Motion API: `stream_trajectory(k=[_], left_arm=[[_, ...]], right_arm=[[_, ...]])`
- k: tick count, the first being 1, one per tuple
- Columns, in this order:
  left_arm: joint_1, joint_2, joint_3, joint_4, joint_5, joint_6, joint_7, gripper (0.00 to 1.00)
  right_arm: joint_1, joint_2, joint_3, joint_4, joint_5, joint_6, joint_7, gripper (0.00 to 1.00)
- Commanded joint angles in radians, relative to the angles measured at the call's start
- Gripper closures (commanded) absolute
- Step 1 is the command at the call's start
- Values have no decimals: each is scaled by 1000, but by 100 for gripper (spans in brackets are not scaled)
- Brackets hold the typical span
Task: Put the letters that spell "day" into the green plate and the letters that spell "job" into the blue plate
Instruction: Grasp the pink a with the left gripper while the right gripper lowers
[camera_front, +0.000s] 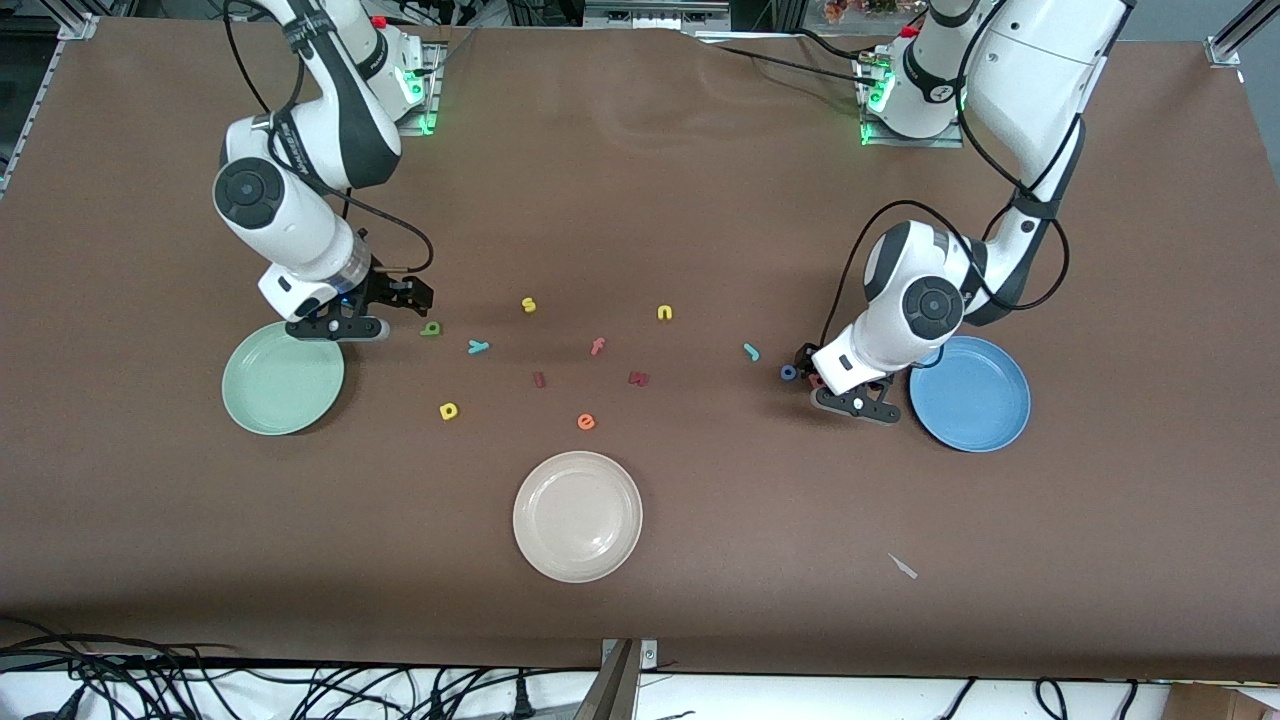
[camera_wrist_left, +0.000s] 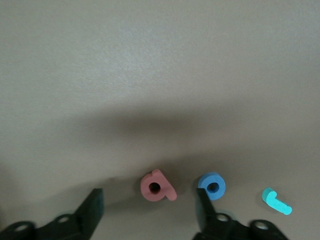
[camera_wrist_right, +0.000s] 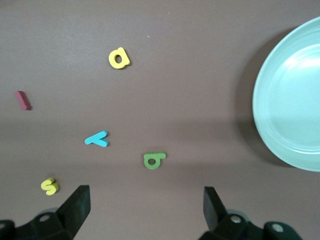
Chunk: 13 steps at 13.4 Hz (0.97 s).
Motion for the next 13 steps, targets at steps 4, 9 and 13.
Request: stream_trajectory(k=[4,9,13], left_arm=[[-31,38,25,25,-24,18,15,25],[-31,46,25,20,-22,24,15,31],[-31,51,25,16,-19,24,17,45]], right_arm=[[6,71,5,5,3,52,51,0],[34,148,5,118,0,20,143,0],[40,211,3,202,-3,-18,205,0]])
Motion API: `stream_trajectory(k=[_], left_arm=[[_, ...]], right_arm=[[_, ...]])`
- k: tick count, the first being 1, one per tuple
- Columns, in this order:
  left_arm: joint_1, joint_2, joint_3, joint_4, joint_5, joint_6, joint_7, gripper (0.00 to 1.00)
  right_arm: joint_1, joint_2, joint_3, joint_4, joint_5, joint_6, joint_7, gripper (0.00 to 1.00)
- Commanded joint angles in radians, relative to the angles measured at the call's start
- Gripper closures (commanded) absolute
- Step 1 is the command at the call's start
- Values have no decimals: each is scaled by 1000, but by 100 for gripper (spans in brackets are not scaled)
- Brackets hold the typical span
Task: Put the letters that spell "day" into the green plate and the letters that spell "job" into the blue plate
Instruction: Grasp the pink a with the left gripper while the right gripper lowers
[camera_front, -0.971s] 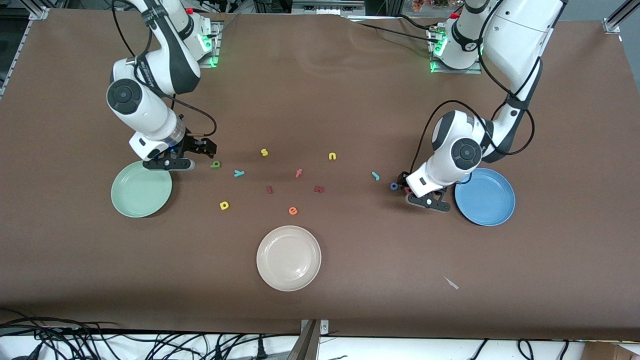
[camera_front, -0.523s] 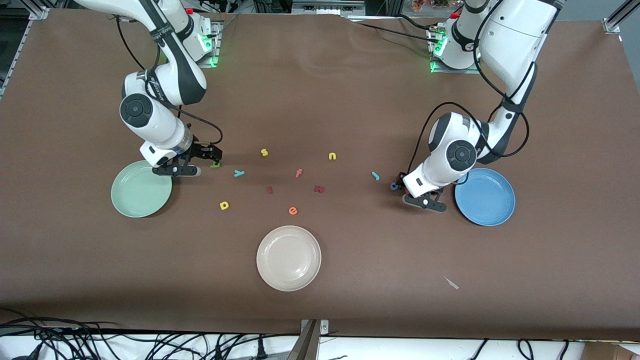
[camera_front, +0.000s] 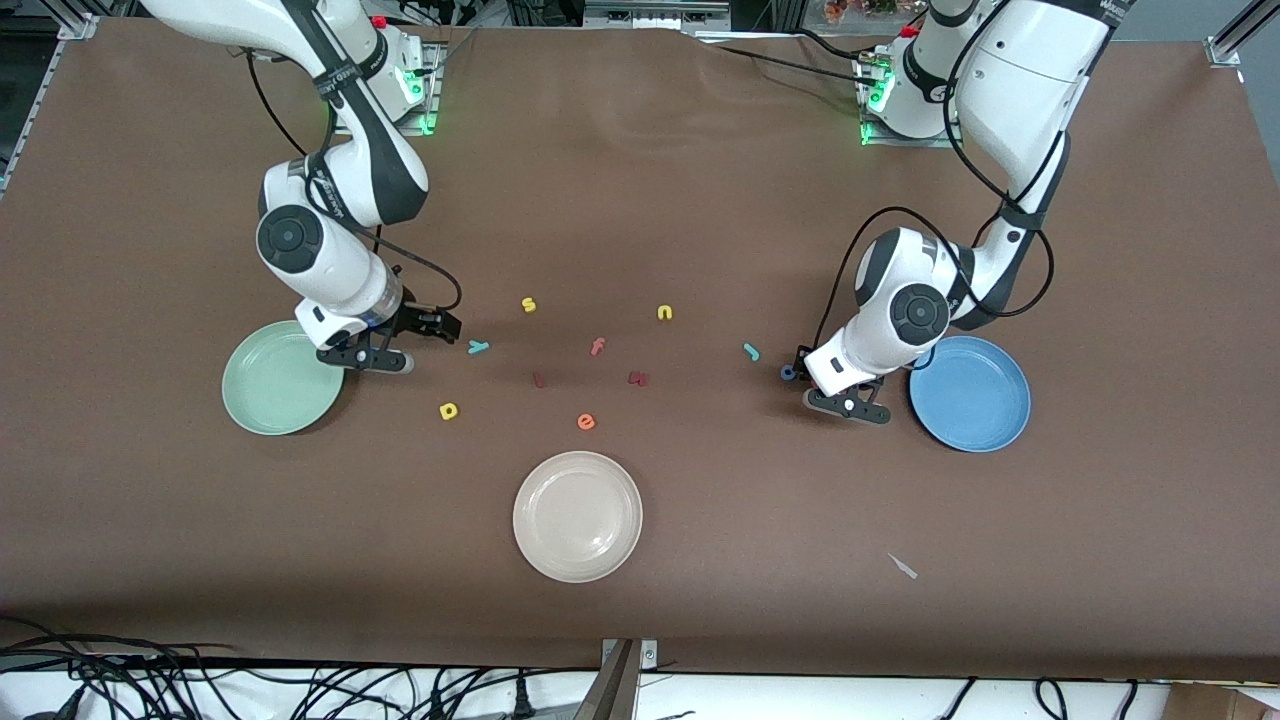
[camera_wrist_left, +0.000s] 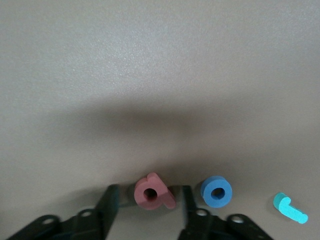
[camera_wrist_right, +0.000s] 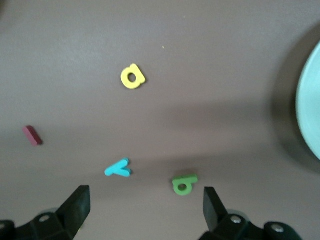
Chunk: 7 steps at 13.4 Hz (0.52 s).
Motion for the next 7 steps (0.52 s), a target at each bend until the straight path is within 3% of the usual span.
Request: stream_trajectory(k=[1,4,7], left_arm=[[-19,12,17,12,-18,4,17,52],[-17,12,18,12,-15,4,18,62],[-17,11,18,11,-13,3,20,85]], right_arm=[[10,59,1,74,-6,-42,47,0],[30,97,-3,120,-100,-82,188,0],[45,139,-3,207,-112,-194,369,0]])
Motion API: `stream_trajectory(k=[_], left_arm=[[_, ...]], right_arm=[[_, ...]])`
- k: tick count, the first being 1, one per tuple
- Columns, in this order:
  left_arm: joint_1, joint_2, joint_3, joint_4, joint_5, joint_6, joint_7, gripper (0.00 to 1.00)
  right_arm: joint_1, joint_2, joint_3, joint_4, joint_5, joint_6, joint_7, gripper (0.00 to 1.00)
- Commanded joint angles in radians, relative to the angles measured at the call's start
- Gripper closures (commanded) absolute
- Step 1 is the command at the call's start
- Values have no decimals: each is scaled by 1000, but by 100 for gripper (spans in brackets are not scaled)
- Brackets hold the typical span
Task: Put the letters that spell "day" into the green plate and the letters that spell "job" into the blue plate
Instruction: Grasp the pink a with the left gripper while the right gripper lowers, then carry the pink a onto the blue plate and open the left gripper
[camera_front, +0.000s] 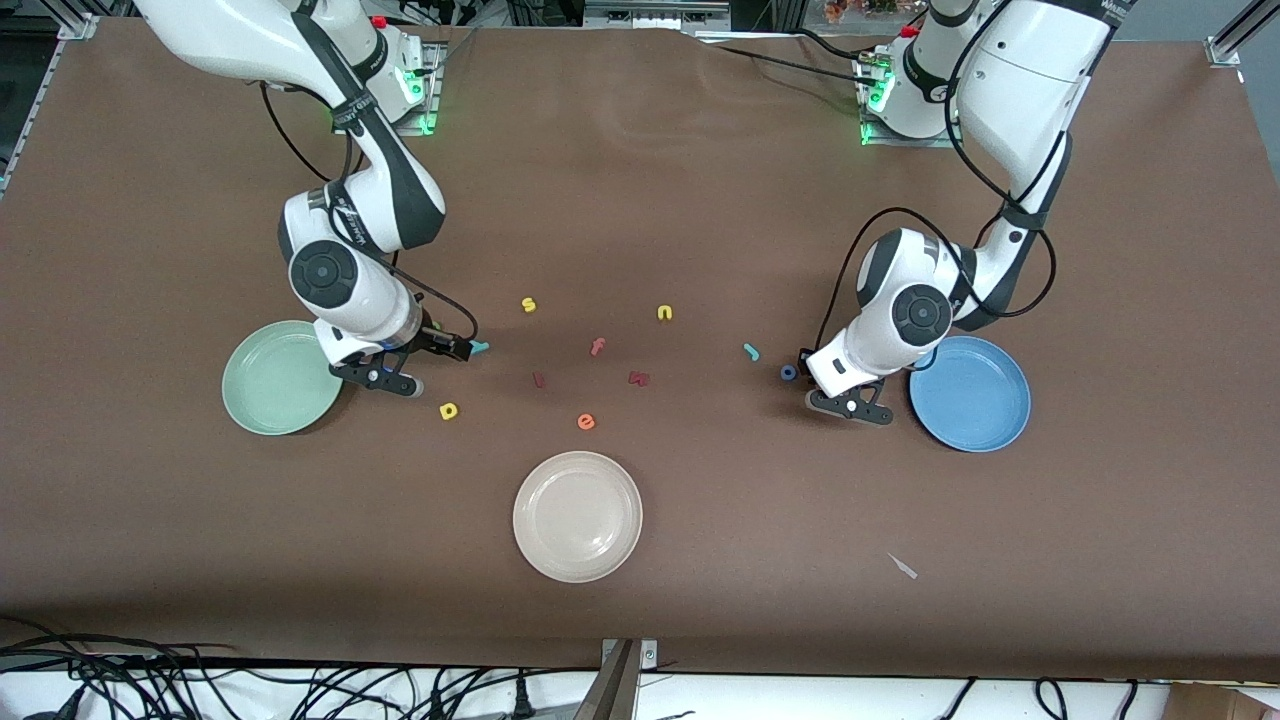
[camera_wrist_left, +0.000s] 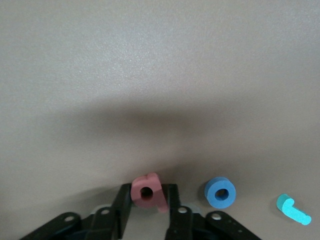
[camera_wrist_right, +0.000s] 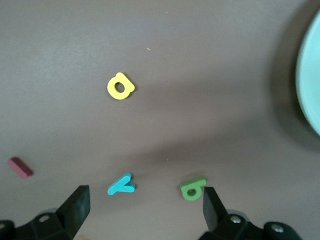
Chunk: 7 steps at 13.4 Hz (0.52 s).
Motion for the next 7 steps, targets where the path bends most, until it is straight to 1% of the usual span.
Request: stream_trajectory(k=[1,2,4,5,7], left_arm=[[-17,11,11,9,-13,3,21,93],[-15,6,11,9,-13,-5,24,100],[-11,-30,20,8,-12,-18,24,100],[-3,-59,22,8,-12,-47,24,100],[46,-122,22,-1,-10,-104,28,99]], right_arm=[[12,36,-2,69,-21,-79,120,0],[12,36,-2,62,-21,-78,134,0],[12,15,-2,20,-21,-66,137,0],[12,-4,-1,-13,-21,-32,137,0],[10,-42,-1,-127,-21,121,137,0]])
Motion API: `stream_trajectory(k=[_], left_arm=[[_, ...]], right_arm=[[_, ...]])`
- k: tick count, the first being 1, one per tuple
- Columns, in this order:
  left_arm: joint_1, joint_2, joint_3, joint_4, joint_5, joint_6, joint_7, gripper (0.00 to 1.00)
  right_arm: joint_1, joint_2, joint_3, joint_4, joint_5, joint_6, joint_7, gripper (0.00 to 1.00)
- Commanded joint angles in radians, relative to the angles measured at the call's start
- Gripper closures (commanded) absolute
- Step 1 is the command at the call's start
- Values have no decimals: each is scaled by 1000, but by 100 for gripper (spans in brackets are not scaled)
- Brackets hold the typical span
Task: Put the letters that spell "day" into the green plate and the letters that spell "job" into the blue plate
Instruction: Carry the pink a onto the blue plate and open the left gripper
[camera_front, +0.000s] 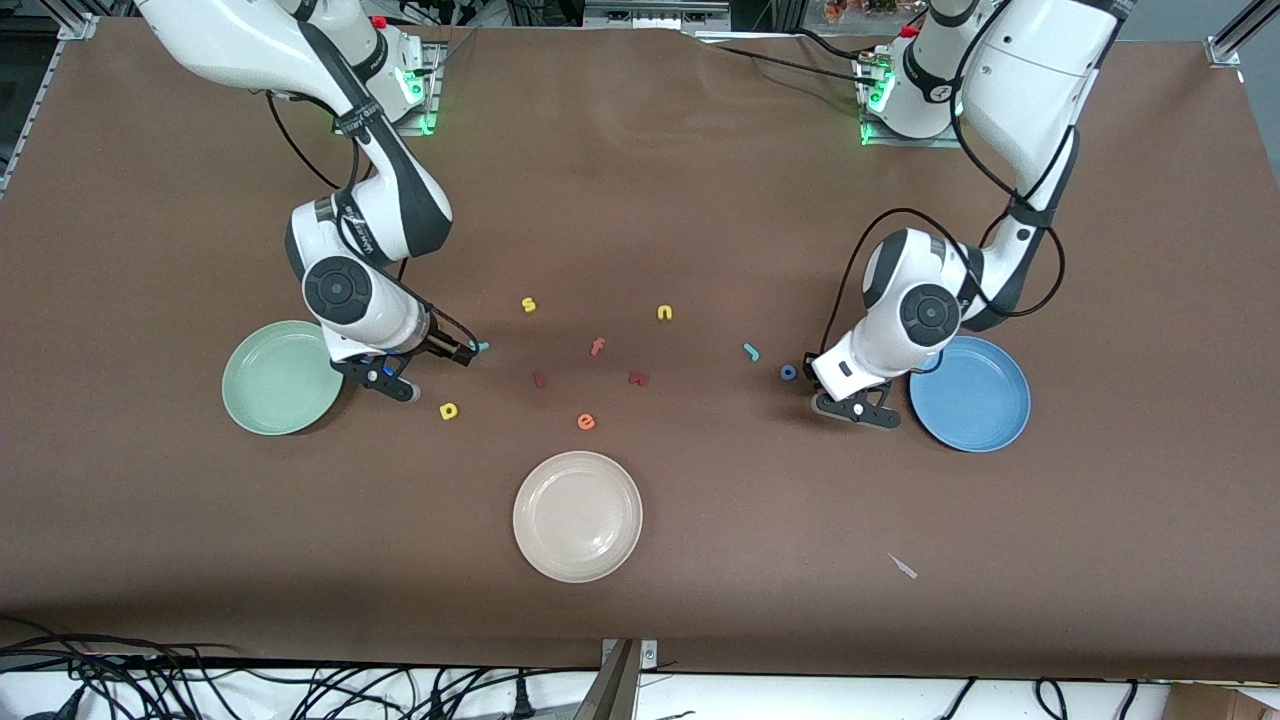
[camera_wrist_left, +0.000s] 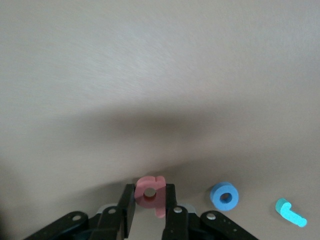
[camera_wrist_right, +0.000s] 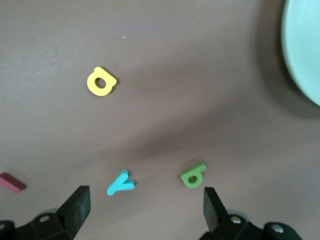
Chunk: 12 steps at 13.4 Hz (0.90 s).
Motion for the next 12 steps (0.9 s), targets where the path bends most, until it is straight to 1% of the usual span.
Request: stream_trajectory(k=[1,3,5,7,9,12], left_arm=[[65,-119,5,-42,-9,-91,48,99],[128,-187,5,-108,-9,-94,130,99],[194,-225,5,-154,-10,-94,211,99],[260,-224,16,-168,-10,-91,319,99],[297,-207,57,-166,-10,-86,402,98],[326,-181,59,-162,-10,-65,416,95]], right_arm=[[4,-64,-2,-153,-17,158,25,0],[1,-94,-5,-210,-13,202,26,0],[1,-117,-19,-250,-14,217,11,0],[1,-119,-37,-294,-14,278,-15,0],[1,-118,-51,-333,-14,347,-64,1],[0,-99,-60,-338,-14,360,-156,5]])
